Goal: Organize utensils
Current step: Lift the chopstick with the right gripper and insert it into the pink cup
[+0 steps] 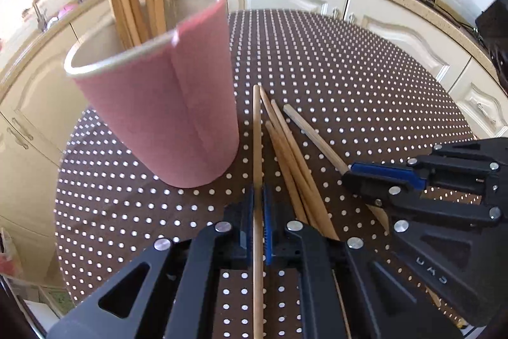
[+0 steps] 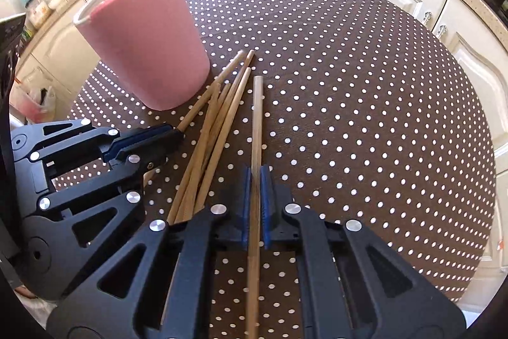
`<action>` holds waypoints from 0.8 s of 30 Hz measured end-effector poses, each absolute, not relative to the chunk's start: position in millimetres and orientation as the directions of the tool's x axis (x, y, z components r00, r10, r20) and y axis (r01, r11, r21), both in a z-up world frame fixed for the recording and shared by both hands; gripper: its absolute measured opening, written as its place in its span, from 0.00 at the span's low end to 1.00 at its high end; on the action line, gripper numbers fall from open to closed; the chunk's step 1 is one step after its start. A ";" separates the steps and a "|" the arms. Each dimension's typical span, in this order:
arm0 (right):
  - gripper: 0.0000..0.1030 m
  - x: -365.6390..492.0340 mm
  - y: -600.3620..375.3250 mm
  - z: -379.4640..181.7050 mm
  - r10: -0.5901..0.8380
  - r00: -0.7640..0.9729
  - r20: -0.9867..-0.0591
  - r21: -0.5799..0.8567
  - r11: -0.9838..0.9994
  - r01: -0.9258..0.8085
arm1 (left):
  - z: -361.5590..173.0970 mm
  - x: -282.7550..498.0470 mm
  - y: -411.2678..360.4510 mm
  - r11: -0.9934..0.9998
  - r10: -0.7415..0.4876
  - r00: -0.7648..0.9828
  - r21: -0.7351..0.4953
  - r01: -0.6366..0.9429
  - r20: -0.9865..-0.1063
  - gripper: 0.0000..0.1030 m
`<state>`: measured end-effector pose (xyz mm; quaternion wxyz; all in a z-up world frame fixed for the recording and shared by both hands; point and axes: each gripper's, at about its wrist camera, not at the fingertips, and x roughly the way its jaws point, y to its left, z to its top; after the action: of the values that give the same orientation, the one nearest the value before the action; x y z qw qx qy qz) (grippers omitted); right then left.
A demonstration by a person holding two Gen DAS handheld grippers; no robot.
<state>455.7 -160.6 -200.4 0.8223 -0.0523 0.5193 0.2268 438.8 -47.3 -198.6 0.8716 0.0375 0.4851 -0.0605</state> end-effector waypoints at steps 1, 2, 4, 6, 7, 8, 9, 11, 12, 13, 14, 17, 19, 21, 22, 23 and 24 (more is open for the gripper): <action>0.06 452.5 -163.1 -198.6 0.328 0.363 -0.872 0.158 0.892 -0.424 | -195.0 436.0 -46.8 0.989 -0.088 0.529 -0.011 0.148 -0.844 0.05; 0.06 449.7 -166.4 -196.0 0.337 0.371 -0.866 0.166 0.891 -0.422 | -191.1 433.0 -46.0 0.988 -0.099 0.539 -0.020 0.152 -0.836 0.05; 0.06 443.2 -172.7 -187.5 0.360 0.392 -0.847 0.184 0.889 -0.419 | -182.7 425.9 -46.1 0.987 -0.109 0.559 -0.023 0.159 -0.822 0.05; 0.07 437.2 -179.7 -179.6 0.388 0.405 -0.828 0.210 0.884 -0.417 | -173.2 417.1 -45.1 0.984 -0.131 0.587 -0.034 0.174 -0.799 0.05; 0.07 433.8 -182.3 -174.5 0.401 0.414 -0.817 0.220 0.880 -0.420 | -168.2 411.8 -45.2 0.983 -0.142 0.601 -0.039 0.181 -0.786 0.05; 0.07 429.8 -185.4 -169.6 0.415 0.425 -0.805 0.230 0.878 -0.421 | -163.8 406.5 -44.7 0.981 -0.155 0.613 -0.049 0.186 -0.775 0.05; 0.07 425.6 -188.3 -164.6 0.428 0.437 -0.791 0.240 0.874 -0.422 | -159.2 400.5 -43.8 0.979 -0.171 0.628 -0.061 0.192 -0.759 0.05; 0.07 416.4 -195.4 -153.4 0.459 0.461 -0.760 0.263 0.865 -0.428 | -150.0 389.2 -43.0 0.975 -0.201 0.660 -0.081 0.209 -0.724 0.05; 0.07 411.4 -198.7 -147.4 0.475 0.475 -0.741 0.274 0.859 -0.433 | -146.0 382.7 -39.7 0.972 -0.215 0.674 -0.088 0.218 -0.707 0.05; 0.07 406.1 -202.3 -141.5 0.486 0.492 -0.722 0.281 0.856 -0.434 | -139.2 374.3 -38.8 0.966 -0.239 0.697 -0.097 0.238 -0.675 0.05; 0.07 401.5 -204.8 -134.2 0.498 0.506 -0.704 0.289 0.853 -0.435 | -133.1 372.0 -37.8 0.963 -0.254 0.715 -0.105 0.248 -0.651 0.05; 0.07 388.0 -211.2 -116.1 0.528 0.561 -0.637 0.308 0.842 -0.444 | -114.1 354.5 -24.2 0.959 -0.282 0.773 -0.136 0.250 -0.568 0.05; 0.06 380.0 -214.1 -103.2 0.549 0.597 -0.586 0.319 0.833 -0.453 | -103.4 346.4 -15.1 0.957 -0.290 0.805 -0.165 0.238 -0.518 0.05; 0.06 377.2 -211.3 -90.4 0.561 0.631 -0.536 0.320 0.827 -0.463 | -92.5 338.4 -9.6 0.954 -0.296 0.832 -0.186 0.235 -0.469 0.05; 0.06 375.8 -213.5 -84.7 0.570 0.646 -0.508 0.323 0.821 -0.471 | -87.8 339.0 -12.0 0.953 -0.296 0.843 -0.192 0.233 -0.449 0.05; 0.06 374.5 -209.5 -78.9 0.575 0.658 -0.486 0.324 0.818 -0.475 | -82.3 336.3 -9.7 0.952 -0.297 0.856 -0.198 0.232 -0.424 0.05; 0.06 371.8 -208.3 -73.1 0.582 0.672 -0.458 0.324 0.813 -0.483 | -77.8 334.0 -6.3 0.951 -0.298 0.863 -0.202 0.233 -0.408 0.05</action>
<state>371.8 -208.3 -73.1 0.9101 0.0882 0.2801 0.2924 334.0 -6.3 -77.8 0.9624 -0.0728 0.2222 -0.1381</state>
